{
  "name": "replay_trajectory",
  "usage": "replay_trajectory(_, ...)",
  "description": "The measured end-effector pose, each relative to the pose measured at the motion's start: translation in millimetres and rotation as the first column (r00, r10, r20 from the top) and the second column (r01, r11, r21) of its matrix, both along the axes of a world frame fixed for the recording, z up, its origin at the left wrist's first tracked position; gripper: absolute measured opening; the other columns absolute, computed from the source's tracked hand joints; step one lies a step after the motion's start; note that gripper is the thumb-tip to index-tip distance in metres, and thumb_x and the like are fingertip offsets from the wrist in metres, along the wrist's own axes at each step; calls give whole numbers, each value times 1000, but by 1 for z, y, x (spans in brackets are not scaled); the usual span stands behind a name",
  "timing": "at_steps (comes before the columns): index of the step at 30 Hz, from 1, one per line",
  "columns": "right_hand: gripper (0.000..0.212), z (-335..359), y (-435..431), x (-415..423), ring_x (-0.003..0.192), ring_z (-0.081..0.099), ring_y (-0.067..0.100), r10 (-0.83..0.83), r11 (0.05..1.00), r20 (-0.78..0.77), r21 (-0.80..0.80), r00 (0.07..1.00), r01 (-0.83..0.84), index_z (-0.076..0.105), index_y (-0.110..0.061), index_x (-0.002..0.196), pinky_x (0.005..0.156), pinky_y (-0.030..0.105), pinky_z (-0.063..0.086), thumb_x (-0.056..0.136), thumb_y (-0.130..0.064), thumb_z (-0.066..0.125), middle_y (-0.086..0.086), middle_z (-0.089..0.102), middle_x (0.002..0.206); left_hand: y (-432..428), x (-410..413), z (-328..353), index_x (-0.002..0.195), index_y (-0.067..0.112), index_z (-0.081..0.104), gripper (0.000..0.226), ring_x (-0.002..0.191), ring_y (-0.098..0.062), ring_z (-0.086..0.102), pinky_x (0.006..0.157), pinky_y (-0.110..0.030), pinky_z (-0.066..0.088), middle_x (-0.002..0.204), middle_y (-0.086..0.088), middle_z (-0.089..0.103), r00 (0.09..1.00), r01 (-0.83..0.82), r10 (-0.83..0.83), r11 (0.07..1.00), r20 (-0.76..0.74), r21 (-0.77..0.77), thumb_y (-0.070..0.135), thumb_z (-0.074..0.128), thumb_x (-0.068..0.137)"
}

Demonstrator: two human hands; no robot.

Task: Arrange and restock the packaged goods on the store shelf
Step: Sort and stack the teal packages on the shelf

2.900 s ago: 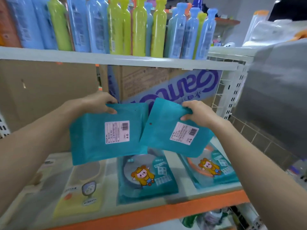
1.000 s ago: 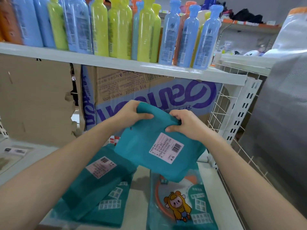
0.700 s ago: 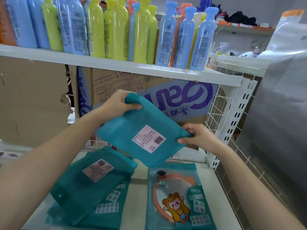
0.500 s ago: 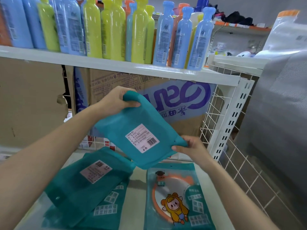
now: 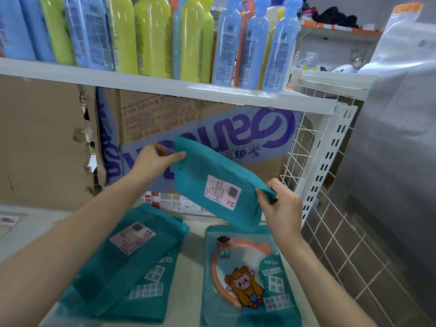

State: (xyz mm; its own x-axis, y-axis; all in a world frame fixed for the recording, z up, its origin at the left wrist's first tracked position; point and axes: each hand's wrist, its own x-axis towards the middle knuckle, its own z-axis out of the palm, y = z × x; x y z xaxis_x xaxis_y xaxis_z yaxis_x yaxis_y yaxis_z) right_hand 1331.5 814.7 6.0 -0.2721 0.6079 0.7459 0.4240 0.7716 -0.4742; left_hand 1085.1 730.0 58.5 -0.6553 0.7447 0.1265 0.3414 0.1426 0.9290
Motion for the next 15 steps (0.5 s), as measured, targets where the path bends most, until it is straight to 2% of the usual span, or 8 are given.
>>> replay_trajectory(2, 16, -4, -2, 0, 52, 49, 9, -5, 996, 11, 92, 1000, 4, 57, -9, 71, 45, 21, 41, 81, -3, 67, -9, 52, 64, -9, 19, -3, 108, 13, 59, 60, 97, -22, 64, 87, -38, 51, 107, -4, 64, 950, 202, -161, 970, 268, -132, 58, 64, 69)
replay_trajectory(4, 11, -10, -7, -4, 58, 50, 5, 16, 980, 34, 196, 999, -23, 59, -6, 72, 49, 14, 41, 82, -4, 64, -3, 59, 69, -13, 37, -2, 105, 17, 58, 53, 95, -24, 65, 84, -39, 52, 105, -4, 64, 877, 322, -247, 939, 411, -123, 57, 61, 71)
replay_trajectory(8, 22, -16, -16, -11, 66, 58, 8, 101, 940, 73, 320, 992, -119, 64, -6, 73, 53, 17, 45, 85, -19, 50, 1, 68, 78, -8, 52, -1, 111, 15, 57, 46, 90, -27, 68, 78, -40, 56, 109, -10, 65, 817, 278, -227, 960, 531, -18, 44, 66, 77)
replay_trajectory(11, 21, -18, -21, -13, 70, 63, 13, 133, 909, 114, 383, 985, -167, 65, -6, 74, 57, 16, 48, 85, -18, 52, 3, 69, 81, -8, 57, -4, 114, 10, 55, 46, 84, -29, 69, 62, -37, 58, 110, -14, 64, 761, 250, -197, 968, 618, 1, 34, 70, 77)
replay_trajectory(13, 21, -18, -25, -15, 70, 64, 13, 150, 895, 142, 402, 979, -195, 66, -6, 74, 63, 12, 44, 85, -19, 53, 3, 70, 81, -7, 62, -7, 114, 9, 53, 41, 82, -29, 68, 60, -37, 58, 109, -15, 64, 761, 225, -178, 974, 624, 4, 25, 69, 80)
replay_trajectory(15, 20, -20, -28, -16, 72, 65, 12, 177, 888, 165, 398, 970, -230, 67, -7, 75, 63, 13, 48, 85, -20, 55, 3, 70, 82, -7, 64, -9, 105, 7, 54, 27, 78, -28, 67, 59, -36, 57, 100, -15, 63, 759, 203, -161, 979, 631, 5, 15, 66, 83)
